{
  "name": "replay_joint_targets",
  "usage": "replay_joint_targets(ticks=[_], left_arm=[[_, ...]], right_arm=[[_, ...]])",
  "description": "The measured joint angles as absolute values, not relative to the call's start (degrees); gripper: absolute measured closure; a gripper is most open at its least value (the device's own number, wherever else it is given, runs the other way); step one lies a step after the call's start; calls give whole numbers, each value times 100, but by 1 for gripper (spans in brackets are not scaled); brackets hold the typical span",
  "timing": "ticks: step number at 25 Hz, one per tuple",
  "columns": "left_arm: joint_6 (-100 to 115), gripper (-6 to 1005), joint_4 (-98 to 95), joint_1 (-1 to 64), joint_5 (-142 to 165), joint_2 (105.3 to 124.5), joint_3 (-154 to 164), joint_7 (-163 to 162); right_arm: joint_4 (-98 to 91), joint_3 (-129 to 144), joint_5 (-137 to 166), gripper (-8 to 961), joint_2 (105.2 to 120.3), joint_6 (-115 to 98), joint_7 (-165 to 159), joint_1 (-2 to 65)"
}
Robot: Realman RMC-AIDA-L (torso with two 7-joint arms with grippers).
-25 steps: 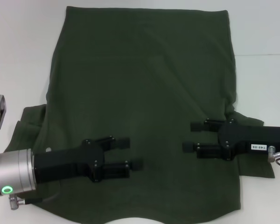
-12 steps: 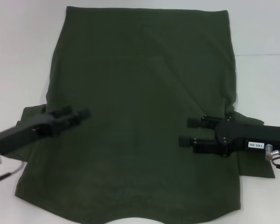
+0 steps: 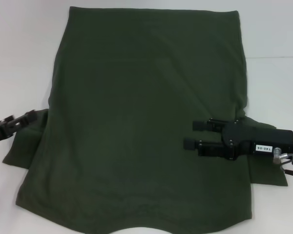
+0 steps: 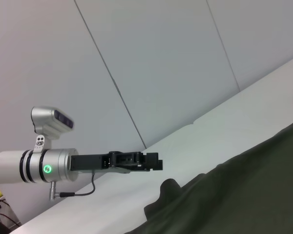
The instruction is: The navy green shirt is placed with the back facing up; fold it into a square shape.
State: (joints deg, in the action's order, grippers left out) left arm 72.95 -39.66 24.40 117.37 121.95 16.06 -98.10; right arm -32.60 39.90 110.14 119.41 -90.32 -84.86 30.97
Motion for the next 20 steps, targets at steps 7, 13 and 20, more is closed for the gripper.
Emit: replay_joint_targets(ticks=[7,13,20], left_arm=[[6687,99,-3920,2366,12017,12218,1557,-9750],[6555,99,-3835,2361,12079,12235,1624,-9659],[6381,99,-3658,2419,12174,12248,1681,-9436]], right_arm=[[-3274,3981,11008,118,11944,-9003,-8543,3106],[-3289,3981,11008,118,11944,-8970,-8543,3117],[-3294,3981,11009,118,11931,-8969,-8548,3131]])
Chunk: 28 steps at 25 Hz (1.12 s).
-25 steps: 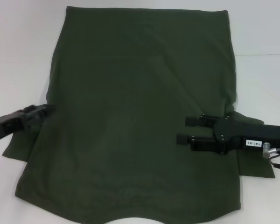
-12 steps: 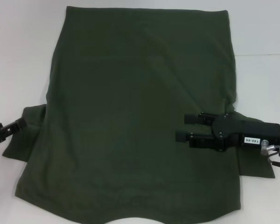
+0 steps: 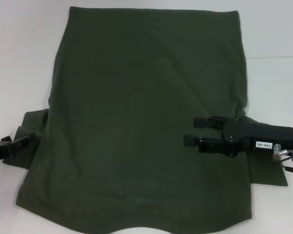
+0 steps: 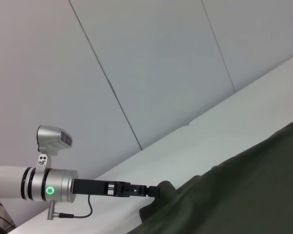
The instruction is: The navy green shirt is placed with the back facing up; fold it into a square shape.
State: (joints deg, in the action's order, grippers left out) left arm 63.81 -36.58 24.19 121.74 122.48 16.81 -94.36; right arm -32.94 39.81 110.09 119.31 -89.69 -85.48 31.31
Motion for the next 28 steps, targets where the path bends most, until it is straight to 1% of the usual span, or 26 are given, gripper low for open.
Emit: replay_joint_targets(ticks=[28], left_arm=[[6372,99,-3695,2458,12323,12252,1829,-9415]], right_arm=[[-3288,3981,11013,118,11926,-8885,-8561,3164]])
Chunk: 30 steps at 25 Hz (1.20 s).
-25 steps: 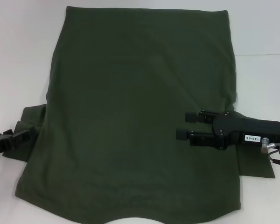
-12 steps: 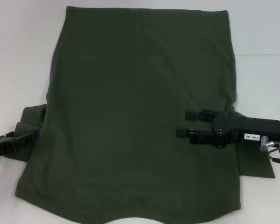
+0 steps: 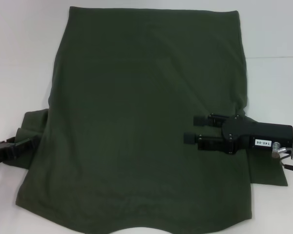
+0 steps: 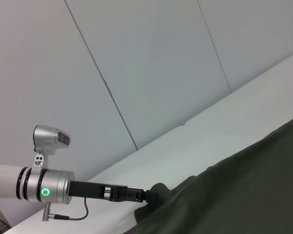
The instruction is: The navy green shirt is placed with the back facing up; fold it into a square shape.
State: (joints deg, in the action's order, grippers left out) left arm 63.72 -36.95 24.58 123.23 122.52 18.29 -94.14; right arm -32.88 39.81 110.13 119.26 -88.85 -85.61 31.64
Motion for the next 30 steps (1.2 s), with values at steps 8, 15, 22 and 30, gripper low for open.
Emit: replay_joint_targets(ticks=[8,15,22,30], left_arm=[[6429,238,-3820,2455,12465,12252,1893,-9488],[6398,467,-3842,2458,12472,12252,1908,-9491],[6414,871,-3887,2468,12472,12252,1939,-9492],[6427,999,-3900,2523,12473,12235,1964,-9492]], right_arm=[[-3311,3973,11012,118,11937,-8886,-8561,3169],[-3314,3964,11012,118,11935,-8886,-8561,3173],[-3314,3938,11012,118,11935,-8886,-8555,3173],[-3278,3887,11012,118,11942,-8886,-8542,3173]])
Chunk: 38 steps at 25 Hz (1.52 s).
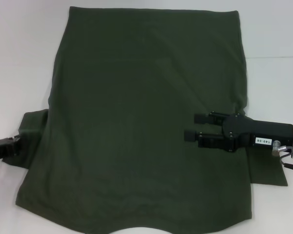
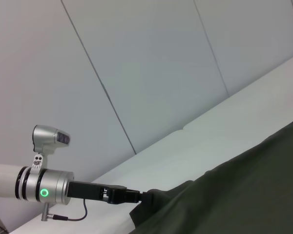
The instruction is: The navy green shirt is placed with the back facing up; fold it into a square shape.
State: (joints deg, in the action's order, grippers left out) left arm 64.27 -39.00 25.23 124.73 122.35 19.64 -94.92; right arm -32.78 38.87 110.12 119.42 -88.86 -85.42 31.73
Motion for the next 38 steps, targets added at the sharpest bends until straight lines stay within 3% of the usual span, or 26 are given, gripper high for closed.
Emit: replay_joint_targets(ticks=[38], left_arm=[[5331,998,-4382,3021,12771,11982,2024,-9680]], right_arm=[[-3182,3858,10946,117,11953,-8857,-8545,3173]])
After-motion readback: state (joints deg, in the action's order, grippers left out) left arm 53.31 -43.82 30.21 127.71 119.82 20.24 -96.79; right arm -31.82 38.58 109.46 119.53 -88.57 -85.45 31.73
